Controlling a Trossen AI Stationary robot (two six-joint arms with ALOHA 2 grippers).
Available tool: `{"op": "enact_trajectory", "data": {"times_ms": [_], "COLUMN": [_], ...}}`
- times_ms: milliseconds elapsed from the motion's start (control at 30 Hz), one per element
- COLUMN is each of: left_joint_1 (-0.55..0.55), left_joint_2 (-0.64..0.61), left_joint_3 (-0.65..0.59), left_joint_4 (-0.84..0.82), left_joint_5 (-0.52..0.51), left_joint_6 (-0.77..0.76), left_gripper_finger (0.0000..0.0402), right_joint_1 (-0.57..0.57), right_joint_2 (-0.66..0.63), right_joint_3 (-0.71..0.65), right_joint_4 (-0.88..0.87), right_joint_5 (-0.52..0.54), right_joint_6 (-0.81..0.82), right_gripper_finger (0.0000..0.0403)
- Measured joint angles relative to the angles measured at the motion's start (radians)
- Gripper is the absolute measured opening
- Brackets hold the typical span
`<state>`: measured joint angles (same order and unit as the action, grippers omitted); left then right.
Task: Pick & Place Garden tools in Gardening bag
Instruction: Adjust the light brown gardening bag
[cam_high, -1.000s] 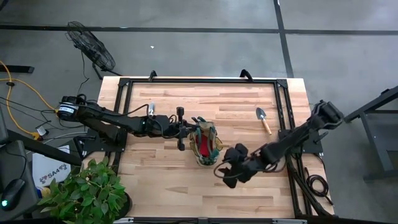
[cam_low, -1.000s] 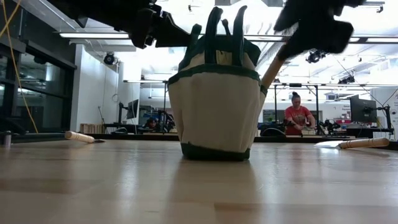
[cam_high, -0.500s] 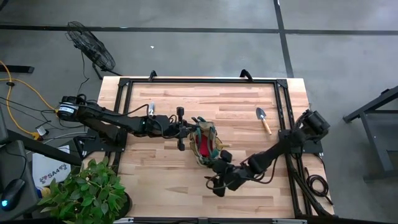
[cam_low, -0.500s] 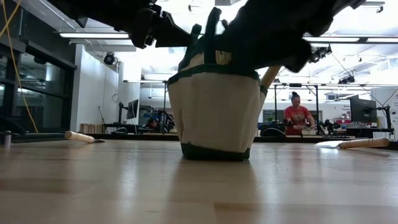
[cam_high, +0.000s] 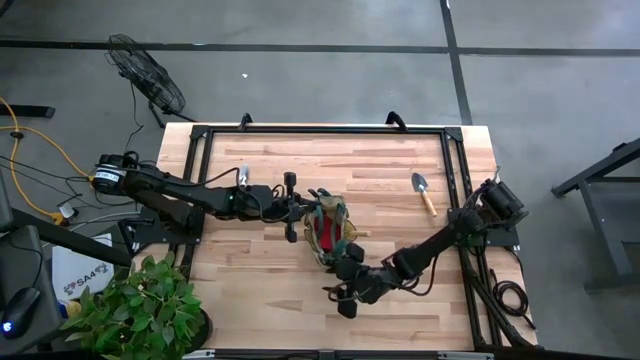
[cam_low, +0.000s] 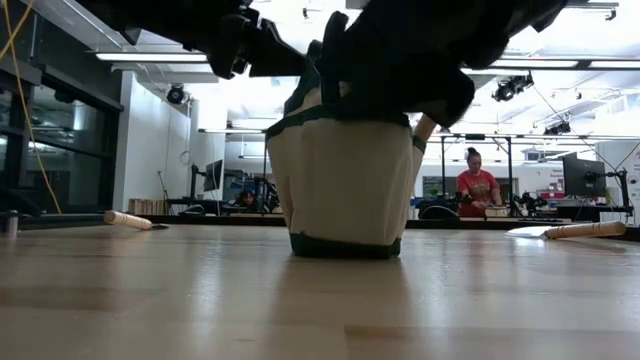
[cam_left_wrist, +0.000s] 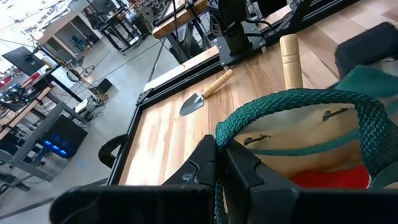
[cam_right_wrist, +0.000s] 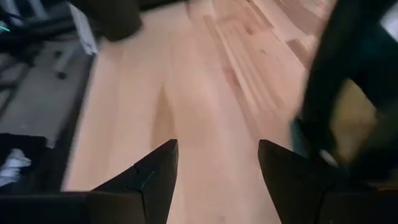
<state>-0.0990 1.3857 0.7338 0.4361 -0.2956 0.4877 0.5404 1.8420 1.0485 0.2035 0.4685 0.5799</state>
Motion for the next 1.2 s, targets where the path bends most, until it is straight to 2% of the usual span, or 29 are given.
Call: {"op": "enact_trajectory", "data": {"times_ms": [167,367,933,1200], "left_joint_1": [0.0,-0.014,-0.067,-0.067], "left_joint_2": [0.0,-0.001,-0.001,-0.001], "left_joint_3": [0.0,0.001,0.001,0.001], "left_joint_4": [-0.028,-0.074,-0.103,-0.084], "left_joint_5": [0.054,0.074,0.058,0.072], "left_joint_6": [-0.008,-0.026,-0.071,-0.084], "left_gripper_finger": [0.0,0.0,0.0,0.0], "right_joint_1": [0.001,0.001,0.0,-0.004], "right_joint_2": [0.0,0.0,-0.014,-0.043], "right_joint_3": [0.0,0.0,0.0,0.0], "right_joint_4": [-0.088,-0.119,-0.306,-0.423], "right_joint_5": [0.049,0.073,0.172,0.293], "right_joint_6": [0.065,0.081,0.244,0.31], "right_gripper_finger": [0.0215,0.0215,0.0215,0.0215]}}
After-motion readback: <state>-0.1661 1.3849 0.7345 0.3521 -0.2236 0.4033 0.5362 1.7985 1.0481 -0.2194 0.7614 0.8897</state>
